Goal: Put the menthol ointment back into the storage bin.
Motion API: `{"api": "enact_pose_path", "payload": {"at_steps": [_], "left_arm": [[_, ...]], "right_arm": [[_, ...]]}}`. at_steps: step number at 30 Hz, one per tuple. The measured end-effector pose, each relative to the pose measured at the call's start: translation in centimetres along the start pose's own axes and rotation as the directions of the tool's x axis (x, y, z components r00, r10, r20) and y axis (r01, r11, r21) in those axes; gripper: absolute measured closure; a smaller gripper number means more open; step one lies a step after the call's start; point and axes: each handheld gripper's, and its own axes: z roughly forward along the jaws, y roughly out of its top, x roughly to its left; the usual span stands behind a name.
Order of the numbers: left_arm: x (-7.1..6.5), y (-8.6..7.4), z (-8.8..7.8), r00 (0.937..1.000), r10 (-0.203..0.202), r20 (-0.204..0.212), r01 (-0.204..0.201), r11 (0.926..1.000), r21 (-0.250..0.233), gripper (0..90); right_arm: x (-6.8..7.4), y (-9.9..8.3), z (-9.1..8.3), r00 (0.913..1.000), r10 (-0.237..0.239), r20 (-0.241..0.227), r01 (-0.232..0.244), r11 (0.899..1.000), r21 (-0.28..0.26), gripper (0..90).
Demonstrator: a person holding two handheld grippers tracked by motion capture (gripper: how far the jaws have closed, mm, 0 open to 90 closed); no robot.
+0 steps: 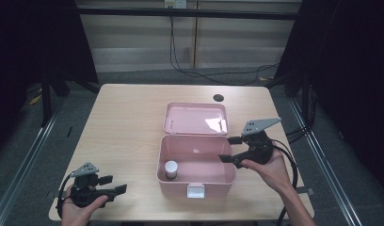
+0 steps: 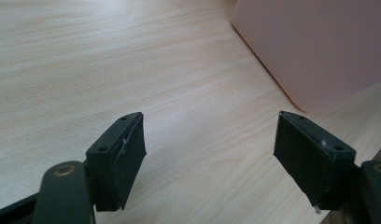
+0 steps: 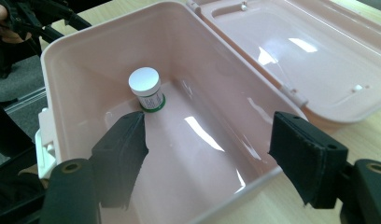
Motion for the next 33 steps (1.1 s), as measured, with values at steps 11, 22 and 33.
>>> {"api": "enact_pose_path", "payload": {"at_steps": [11, 22, 33], "left_arm": [[0.1, 0.0, -0.1, 1.0000, -0.009, 0.002, 0.009, 0.9999, -0.005, 24.7], [0.2, 0.0, -0.1, 1.0000, -0.002, 0.005, 0.002, 1.0000, 0.002, 24.6], [0.2, 0.0, -0.1, 1.0000, -0.005, 0.004, 0.005, 1.0000, -0.003, 24.6]], "right_arm": [[0.0, -3.0, -2.6, 0.9937, 0.073, 0.085, -0.063, 0.992, -0.111, 25.4], [-0.6, -7.7, -4.2, 0.9717, 0.173, 0.161, -0.147, 0.976, -0.160, 29.4], [-1.0, -11.3, -3.7, 0.9429, 0.237, 0.234, -0.206, 0.967, -0.149, 27.3]]}}
